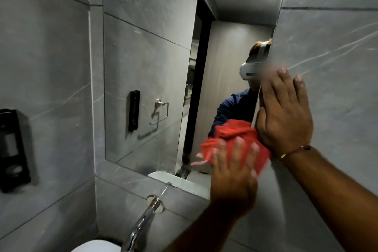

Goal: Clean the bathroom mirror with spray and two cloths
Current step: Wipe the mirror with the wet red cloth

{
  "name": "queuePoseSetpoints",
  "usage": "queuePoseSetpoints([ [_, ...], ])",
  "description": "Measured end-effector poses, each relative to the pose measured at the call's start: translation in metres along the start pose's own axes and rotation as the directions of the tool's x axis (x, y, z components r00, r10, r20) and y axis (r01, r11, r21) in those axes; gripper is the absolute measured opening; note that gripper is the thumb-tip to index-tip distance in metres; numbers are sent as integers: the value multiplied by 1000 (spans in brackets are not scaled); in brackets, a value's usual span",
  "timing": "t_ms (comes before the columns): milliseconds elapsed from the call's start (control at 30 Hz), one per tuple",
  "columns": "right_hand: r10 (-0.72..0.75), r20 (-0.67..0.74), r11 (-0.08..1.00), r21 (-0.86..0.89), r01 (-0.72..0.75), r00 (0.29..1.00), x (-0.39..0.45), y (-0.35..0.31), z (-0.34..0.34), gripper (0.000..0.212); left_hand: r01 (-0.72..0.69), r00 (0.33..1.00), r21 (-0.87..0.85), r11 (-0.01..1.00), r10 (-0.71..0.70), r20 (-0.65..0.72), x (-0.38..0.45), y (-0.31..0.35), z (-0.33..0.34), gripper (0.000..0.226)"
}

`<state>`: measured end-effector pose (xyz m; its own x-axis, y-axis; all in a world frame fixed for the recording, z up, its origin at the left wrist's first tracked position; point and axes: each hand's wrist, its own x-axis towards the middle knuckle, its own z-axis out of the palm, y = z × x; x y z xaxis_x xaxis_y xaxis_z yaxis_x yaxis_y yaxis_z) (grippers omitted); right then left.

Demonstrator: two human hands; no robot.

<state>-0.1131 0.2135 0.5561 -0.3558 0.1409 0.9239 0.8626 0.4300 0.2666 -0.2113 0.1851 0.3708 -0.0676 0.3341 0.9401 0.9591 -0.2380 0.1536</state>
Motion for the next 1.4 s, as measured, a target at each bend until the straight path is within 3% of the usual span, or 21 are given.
queuePoseSetpoints([
  [33,-17,0,1000,3,17,1000,-2,2,-1,75,-214,974,17,977,213,72,-9,-12,-3,63],
  [100,-47,2,999,6,47,999,-9,4,-1,76,-527,833,50,849,504,229,-20,-54,-13,63],
  [167,-69,-7,998,-13,69,998,-14,4,-1,75,-621,763,90,778,576,292,-17,-105,-25,66],
  [233,-68,-2,997,-25,68,998,-17,3,0,75,-610,785,180,771,560,264,-12,-155,-40,67],
  [333,-53,-17,998,-29,52,998,-14,0,3,75,-472,880,287,833,429,203,-1,-234,-69,66],
  [433,-56,-44,998,-45,54,997,-15,-3,5,77,-230,970,274,934,196,147,13,-297,-101,71],
  [500,-56,-50,997,-58,53,997,-14,-3,7,78,-46,996,212,976,28,85,16,-326,-113,65],
  [567,-57,-52,996,-68,54,997,-14,-4,7,79,198,980,116,973,-197,-13,16,-347,-117,63],
  [633,-47,-47,997,-66,44,998,-14,-5,8,79,486,863,-51,873,-488,-132,15,-353,-108,64],
  [700,-42,-41,998,-58,40,998,-14,-5,8,80,694,652,-220,685,-728,-212,12,-334,-92,65],
  [800,-50,-50,997,-62,47,998,-15,-4,10,80,821,324,-413,394,-918,-230,9,-280,-73,64],
  [833,-51,-50,997,-66,47,997,-15,-3,10,79,832,255,-448,327,-943,-213,7,-259,-66,63],
  [900,-51,-41,996,-70,48,998,-15,-2,10,79,829,223,-491,270,-963,-152,4,-207,-53,64],
  [933,-50,-33,996,-69,48,998,-15,-2,10,79,818,267,-493,297,-955,-131,3,-178,-46,66],
  [1033,-42,-11,998,-41,41,999,-15,-3,7,78,737,523,-426,524,-842,-130,-2,-91,-22,67],
  [1133,-33,13,999,-13,33,999,-16,-4,3,76,582,787,-264,769,-615,-54,-17,-22,-1,64],
  [1200,-35,21,999,-6,35,999,-16,-2,2,76,286,958,-162,944,-286,29,-42,-6,10,62],
  [1233,-38,25,999,-3,38,999,-16,-2,2,76,92,992,-116,989,-81,102,-58,-11,12,61],
  [1267,-41,25,999,2,41,999,-17,-1,2,77,-115,978,-69,991,125,165,-72,-24,13,60],
  [1333,-54,8,999,1,54,999,-17,0,2,77,-482,836,15,876,454,309,-89,-66,9,63],
  [1400,-55,-14,999,2,55,998,-18,-1,3,77,-690,690,139,710,588,421,-92,-119,-1,65],
])
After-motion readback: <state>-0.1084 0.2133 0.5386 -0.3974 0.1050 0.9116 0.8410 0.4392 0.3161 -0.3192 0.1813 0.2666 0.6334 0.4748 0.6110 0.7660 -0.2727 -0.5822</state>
